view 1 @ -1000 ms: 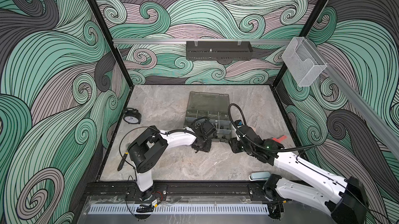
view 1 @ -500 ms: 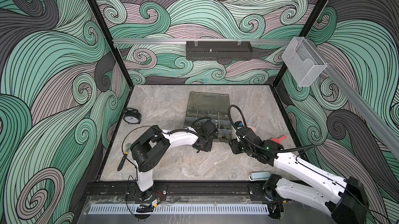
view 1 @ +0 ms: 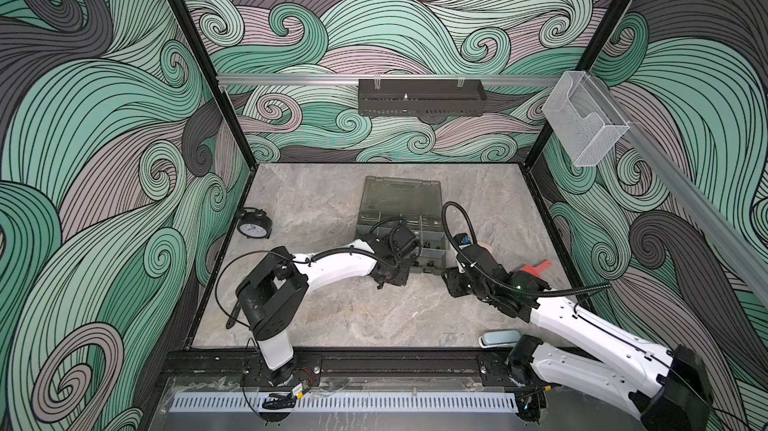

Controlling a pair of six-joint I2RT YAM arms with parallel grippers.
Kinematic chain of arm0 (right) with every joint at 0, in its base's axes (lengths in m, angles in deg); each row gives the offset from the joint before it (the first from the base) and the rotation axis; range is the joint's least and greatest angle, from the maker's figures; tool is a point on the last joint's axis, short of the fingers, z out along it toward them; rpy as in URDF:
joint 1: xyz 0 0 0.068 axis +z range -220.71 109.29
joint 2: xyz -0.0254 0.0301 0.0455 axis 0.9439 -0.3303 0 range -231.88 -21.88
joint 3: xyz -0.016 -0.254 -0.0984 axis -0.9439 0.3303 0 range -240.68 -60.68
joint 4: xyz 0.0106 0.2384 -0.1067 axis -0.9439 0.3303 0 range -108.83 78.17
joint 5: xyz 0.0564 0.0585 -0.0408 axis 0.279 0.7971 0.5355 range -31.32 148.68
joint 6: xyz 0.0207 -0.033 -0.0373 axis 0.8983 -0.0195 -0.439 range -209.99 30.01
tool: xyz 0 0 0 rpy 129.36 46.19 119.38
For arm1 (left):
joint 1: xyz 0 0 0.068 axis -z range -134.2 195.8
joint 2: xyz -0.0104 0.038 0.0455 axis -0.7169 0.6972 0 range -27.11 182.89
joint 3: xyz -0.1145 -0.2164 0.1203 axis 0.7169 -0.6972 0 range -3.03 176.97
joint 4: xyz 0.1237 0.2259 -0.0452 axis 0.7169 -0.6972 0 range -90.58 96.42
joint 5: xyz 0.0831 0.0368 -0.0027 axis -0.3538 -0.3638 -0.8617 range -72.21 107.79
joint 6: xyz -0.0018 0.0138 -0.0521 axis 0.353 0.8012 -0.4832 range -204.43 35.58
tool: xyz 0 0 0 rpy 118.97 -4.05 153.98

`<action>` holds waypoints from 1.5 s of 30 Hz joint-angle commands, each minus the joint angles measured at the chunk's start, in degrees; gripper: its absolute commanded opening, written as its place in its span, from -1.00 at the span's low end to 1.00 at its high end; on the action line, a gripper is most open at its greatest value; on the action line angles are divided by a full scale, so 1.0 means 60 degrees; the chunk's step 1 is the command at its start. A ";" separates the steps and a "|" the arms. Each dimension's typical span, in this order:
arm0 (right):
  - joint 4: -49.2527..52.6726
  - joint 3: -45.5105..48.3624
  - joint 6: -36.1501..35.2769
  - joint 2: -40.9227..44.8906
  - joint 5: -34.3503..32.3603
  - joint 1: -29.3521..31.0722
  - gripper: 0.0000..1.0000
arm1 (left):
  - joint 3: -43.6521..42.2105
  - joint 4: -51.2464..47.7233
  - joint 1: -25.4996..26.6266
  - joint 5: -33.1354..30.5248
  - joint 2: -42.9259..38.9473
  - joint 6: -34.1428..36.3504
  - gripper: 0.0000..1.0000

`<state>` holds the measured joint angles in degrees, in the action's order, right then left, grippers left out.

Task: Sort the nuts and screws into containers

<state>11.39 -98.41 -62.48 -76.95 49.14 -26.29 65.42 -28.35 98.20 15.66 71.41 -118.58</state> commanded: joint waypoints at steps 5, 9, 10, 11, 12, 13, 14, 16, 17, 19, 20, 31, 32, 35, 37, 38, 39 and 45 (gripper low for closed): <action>0.0108 0.0166 0.0073 0.0278 -0.0241 -0.0032 -0.11 | 0.1319 -0.0641 -0.0546 -0.0685 -0.0482 0.0946 -0.41; 0.0150 0.0184 0.0057 0.0438 -0.0285 -0.0035 -0.11 | 0.1867 -0.0547 -0.1364 -0.0364 0.0009 0.1376 -0.41; 0.0169 0.0192 0.0053 0.0462 -0.0285 -0.0036 -0.11 | 0.2086 -0.0612 -0.1518 -0.0300 0.0206 0.1480 -0.40; 0.0190 0.0201 0.0051 0.0488 -0.0299 -0.0034 -0.11 | 0.2273 -0.0721 -0.1645 -0.0230 0.0418 0.1534 -0.41; 0.0192 0.0209 0.0050 0.0517 -0.0312 -0.0036 -0.10 | 0.2511 -0.0822 -0.1772 -0.0177 0.0660 0.1627 -0.40; 0.0206 0.0213 0.0048 0.0535 -0.0307 -0.0033 -0.10 | 0.2734 -0.0917 -0.1880 -0.0125 0.0879 0.1711 -0.40; 0.0210 0.0230 0.0051 0.0548 -0.0326 -0.0036 -0.10 | 0.2880 -0.0950 -0.1950 -0.0055 0.1085 0.1810 -0.41; 0.0226 0.0243 0.0058 0.0562 -0.0357 -0.0029 -0.10 | 0.3209 -0.0985 -0.2103 0.0122 0.1512 0.1964 -0.40; 0.0230 0.0254 0.0041 0.0572 -0.0358 -0.0036 -0.10 | 0.3339 -0.1007 -0.2158 0.0174 0.1676 0.2000 -0.40; 0.0281 0.0248 0.0025 0.0579 -0.0385 -0.0029 -0.10 | 0.3578 -0.1054 -0.2266 0.0223 0.1969 0.2044 -0.39; 0.0304 0.0252 0.0014 0.0582 -0.0402 -0.0034 -0.10 | 0.3640 -0.1056 -0.2308 0.0224 0.2087 0.2038 -0.37; 0.0682 0.0189 -0.0321 0.0940 -0.0608 -0.0080 -0.06 | 0.3526 -0.0910 -0.2464 -0.0266 0.1583 0.1819 -0.09; 0.0691 0.0222 -0.0349 0.1031 -0.0666 -0.0104 -0.06 | 0.3404 -0.0840 -0.2464 -0.0360 0.1366 0.1790 -0.09; 0.0696 0.0350 -0.0434 0.1390 -0.0907 -0.0193 -0.04 | 0.2689 -0.0356 -0.2491 -0.0861 0.0368 0.1780 -0.07; 0.0697 0.0447 -0.0534 0.1654 -0.1200 -0.0308 -0.01 | 0.2042 0.0020 -0.2544 -0.1393 -0.0486 0.1820 -0.04; 0.0684 0.0477 -0.0604 0.1764 -0.1364 -0.0366 0.01 | 0.1729 0.0186 -0.2559 -0.1654 -0.0898 0.1877 -0.02; 0.0694 0.0488 -0.0714 0.1893 -0.1583 -0.0467 0.03 | 0.1329 0.0404 -0.2606 -0.2030 -0.1351 0.1959 -0.01; -0.0534 0.0593 -0.1988 0.2351 -0.3118 -0.1346 0.14 | -0.1538 0.2531 -0.3115 -0.4403 -0.4419 0.2875 0.13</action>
<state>12.96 -95.68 -69.54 -63.66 37.14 -32.10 61.53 -20.44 81.17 -0.45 49.97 -104.83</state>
